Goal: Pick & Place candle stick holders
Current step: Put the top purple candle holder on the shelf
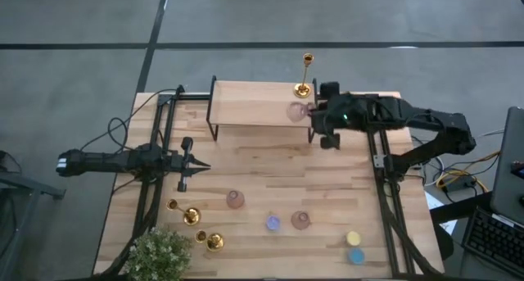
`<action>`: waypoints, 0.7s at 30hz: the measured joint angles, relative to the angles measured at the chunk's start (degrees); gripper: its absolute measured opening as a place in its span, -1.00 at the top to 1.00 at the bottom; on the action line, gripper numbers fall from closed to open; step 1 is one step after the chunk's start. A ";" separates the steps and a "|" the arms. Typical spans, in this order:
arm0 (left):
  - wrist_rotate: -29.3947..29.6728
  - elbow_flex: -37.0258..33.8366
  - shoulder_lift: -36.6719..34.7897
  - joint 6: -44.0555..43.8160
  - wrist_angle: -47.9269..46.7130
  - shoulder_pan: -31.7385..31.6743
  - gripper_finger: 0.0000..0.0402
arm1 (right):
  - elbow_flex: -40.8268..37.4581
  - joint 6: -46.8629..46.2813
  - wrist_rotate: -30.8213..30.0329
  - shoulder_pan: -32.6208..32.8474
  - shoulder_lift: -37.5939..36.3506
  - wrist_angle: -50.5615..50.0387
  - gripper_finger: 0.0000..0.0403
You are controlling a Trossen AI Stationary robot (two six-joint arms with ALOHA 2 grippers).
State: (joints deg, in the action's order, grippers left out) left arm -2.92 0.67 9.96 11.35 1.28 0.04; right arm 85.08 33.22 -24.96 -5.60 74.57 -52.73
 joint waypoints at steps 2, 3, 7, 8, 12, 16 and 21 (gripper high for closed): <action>0.00 0.00 0.02 0.00 0.00 0.00 0.83 | 0.90 1.31 1.46 -2.66 1.39 0.19 0.86; -0.01 0.00 0.00 0.02 0.00 0.00 0.83 | 1.41 1.73 2.33 -3.84 2.24 0.09 0.86; -0.02 0.00 0.00 0.02 0.00 0.01 0.83 | 3.96 2.63 5.59 -8.02 6.69 -1.85 0.86; -0.02 0.00 0.02 0.00 0.00 0.02 0.83 | 4.73 2.85 6.27 -8.97 7.90 -2.74 0.86; 0.00 0.00 0.01 0.00 0.00 0.01 0.83 | 8.74 3.20 7.07 -12.54 12.67 -6.94 0.86; 0.00 0.00 0.00 0.00 0.00 0.00 0.83 | 12.96 3.20 8.81 -15.94 16.79 -11.65 0.86; 0.00 0.00 0.02 0.00 0.00 0.02 0.83 | 17.53 2.11 13.02 -19.76 20.78 -16.21 0.86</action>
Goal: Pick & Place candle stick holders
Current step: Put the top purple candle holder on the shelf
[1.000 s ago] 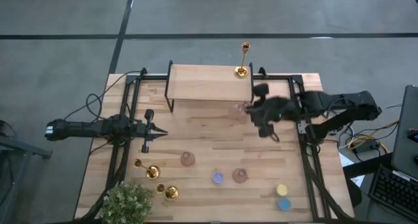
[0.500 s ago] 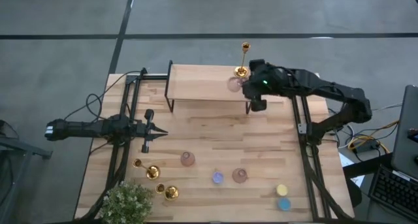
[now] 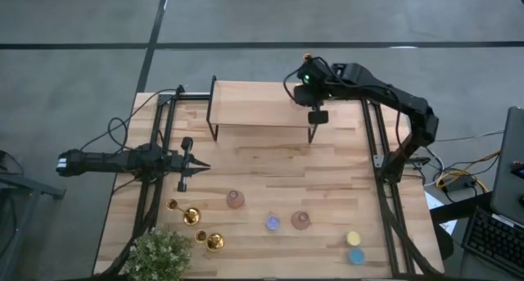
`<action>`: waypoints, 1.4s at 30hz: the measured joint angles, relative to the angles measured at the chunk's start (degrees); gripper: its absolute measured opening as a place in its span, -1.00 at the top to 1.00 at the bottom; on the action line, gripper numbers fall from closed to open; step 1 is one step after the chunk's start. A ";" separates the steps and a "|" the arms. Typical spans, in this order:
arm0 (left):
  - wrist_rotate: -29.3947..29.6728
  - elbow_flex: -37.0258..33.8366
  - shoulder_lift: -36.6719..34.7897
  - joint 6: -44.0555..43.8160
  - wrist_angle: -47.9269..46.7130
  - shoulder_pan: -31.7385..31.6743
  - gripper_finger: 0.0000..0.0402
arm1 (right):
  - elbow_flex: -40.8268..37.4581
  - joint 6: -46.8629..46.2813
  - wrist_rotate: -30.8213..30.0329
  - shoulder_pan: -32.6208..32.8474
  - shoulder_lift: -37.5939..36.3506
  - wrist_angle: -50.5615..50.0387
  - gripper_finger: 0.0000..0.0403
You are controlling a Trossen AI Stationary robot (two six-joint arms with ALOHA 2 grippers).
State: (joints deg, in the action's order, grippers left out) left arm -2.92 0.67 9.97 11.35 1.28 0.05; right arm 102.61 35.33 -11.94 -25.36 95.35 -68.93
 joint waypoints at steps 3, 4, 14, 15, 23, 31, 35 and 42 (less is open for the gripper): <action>-0.02 0.00 -0.02 0.02 0.00 -0.02 0.83 | 1.03 -0.04 0.06 -1.59 1.60 -1.30 0.86; -0.02 0.00 0.01 0.02 0.00 -0.01 0.83 | 1.17 -0.08 0.12 -2.01 1.98 -1.58 0.86; -0.02 0.00 -0.02 0.00 0.00 -0.02 0.83 | 0.89 0.22 0.96 -4.71 3.11 -2.06 0.86; 0.00 0.00 -0.02 0.02 0.00 -0.02 0.83 | 0.87 0.24 1.54 -4.99 3.11 -2.07 0.86; -0.02 0.00 -0.02 0.02 0.00 -0.02 0.83 | 0.64 -0.02 4.48 -6.21 3.15 -2.21 0.86; -0.01 0.00 0.00 0.00 0.00 0.00 0.83 | -0.45 0.46 4.48 -6.21 3.17 -2.07 0.86; 0.00 0.00 -0.01 0.02 0.00 0.00 0.83 | -0.75 0.85 4.33 -6.21 3.17 -1.48 0.86; -0.02 0.00 0.00 0.00 0.00 0.00 0.83 | -0.81 0.83 4.42 -6.19 3.17 -1.18 0.86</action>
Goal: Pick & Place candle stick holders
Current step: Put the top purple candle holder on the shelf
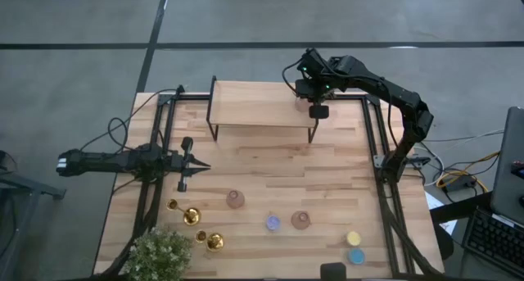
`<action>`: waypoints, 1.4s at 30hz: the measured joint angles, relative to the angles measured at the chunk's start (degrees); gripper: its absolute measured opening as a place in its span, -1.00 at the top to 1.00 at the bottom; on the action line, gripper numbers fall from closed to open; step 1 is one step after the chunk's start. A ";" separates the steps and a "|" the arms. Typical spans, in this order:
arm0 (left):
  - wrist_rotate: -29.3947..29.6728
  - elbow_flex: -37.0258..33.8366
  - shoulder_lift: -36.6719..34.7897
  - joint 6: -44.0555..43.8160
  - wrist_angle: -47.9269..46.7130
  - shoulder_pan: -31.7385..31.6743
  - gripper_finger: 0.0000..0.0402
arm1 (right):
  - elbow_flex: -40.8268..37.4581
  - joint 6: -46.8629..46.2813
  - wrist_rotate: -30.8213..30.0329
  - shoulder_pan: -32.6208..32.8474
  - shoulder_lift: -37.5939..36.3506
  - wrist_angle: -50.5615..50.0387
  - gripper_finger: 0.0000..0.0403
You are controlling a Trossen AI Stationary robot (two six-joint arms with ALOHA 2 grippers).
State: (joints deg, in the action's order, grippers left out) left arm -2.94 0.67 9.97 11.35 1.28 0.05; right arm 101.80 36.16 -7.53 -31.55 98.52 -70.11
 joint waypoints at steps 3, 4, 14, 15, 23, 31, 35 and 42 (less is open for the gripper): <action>0.00 0.00 -0.01 0.01 0.00 0.00 0.83 | 0.00 0.36 0.05 0.00 0.00 -0.06 0.86; 0.01 0.00 0.00 0.01 0.00 -0.01 0.83 | 0.00 0.69 0.06 0.00 0.00 -0.12 0.86; 0.02 0.00 -0.01 0.00 0.00 -0.01 0.83 | 0.00 2.06 1.18 0.07 0.00 -0.79 0.86; 0.00 0.00 0.01 0.01 0.00 -0.01 0.83 | 0.03 2.77 1.20 0.09 -0.01 -1.27 0.86; 0.02 0.00 0.00 0.01 0.00 0.00 0.83 | 0.04 3.63 1.40 0.15 -0.04 -2.14 0.86; 0.00 0.00 -0.01 0.00 0.00 0.00 0.83 | 0.00 3.04 1.53 0.17 -0.04 -1.53 0.86; 0.02 0.00 -0.01 0.02 0.00 -0.02 0.83 | -0.02 3.03 1.59 0.19 -0.02 -1.14 0.85; 0.02 0.00 0.00 0.01 0.00 -0.02 0.83 | -0.07 2.81 1.62 0.26 0.04 0.56 0.85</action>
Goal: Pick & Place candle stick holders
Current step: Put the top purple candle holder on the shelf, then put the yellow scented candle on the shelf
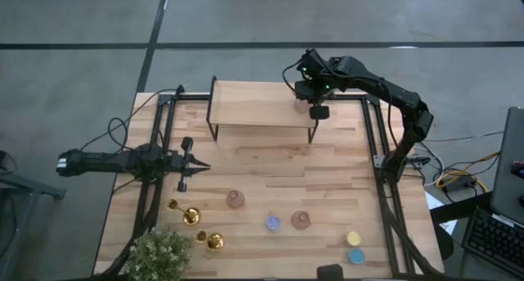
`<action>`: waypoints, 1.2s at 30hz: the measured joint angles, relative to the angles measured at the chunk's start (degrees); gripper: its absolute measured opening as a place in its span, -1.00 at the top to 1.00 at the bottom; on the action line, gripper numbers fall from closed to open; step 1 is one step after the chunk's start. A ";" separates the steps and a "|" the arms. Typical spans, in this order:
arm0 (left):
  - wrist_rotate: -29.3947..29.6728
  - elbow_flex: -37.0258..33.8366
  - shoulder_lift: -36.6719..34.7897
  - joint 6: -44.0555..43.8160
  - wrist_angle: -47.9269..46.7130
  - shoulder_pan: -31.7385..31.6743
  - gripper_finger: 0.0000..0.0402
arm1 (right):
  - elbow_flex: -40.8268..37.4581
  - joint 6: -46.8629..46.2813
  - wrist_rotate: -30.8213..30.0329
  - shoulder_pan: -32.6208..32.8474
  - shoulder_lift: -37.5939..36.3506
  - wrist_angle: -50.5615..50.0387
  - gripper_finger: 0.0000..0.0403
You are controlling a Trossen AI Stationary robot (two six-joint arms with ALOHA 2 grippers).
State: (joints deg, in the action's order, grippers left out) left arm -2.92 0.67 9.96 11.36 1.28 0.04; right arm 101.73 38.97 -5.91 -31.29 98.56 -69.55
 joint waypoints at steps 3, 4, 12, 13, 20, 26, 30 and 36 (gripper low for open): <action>-0.02 0.00 0.02 -0.01 0.00 -0.01 0.83 | -0.07 -0.06 0.07 0.02 -0.06 0.73 0.83; 0.00 0.00 0.00 0.00 0.00 0.00 0.83 | -0.07 -0.22 0.07 0.02 -0.11 0.87 0.81; 0.00 0.00 0.00 0.01 0.00 0.01 0.83 | -0.07 -0.64 -0.44 0.17 -0.44 1.22 0.50; 0.00 0.00 0.00 0.01 0.00 0.01 0.83 | -0.07 -0.66 -0.52 0.21 -0.44 1.38 0.46; -0.01 0.00 -0.01 0.01 0.00 0.00 0.83 | 1.17 -1.67 -1.96 0.47 -0.58 1.48 0.29; 0.00 0.00 0.02 0.02 0.00 0.00 0.83 | 4.02 -2.35 -1.68 1.18 -0.63 0.27 0.22; -0.01 0.00 0.00 0.00 0.00 -0.01 0.83 | 6.46 -3.33 -1.53 2.49 -0.67 -1.93 0.22; -0.02 0.00 0.01 -0.01 0.00 0.02 0.83 | 7.53 -6.30 1.51 6.07 -1.35 -6.16 0.28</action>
State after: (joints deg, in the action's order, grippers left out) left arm -2.94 0.67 9.97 11.35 1.28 0.05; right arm 109.27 32.67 -4.40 -25.22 97.21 -75.71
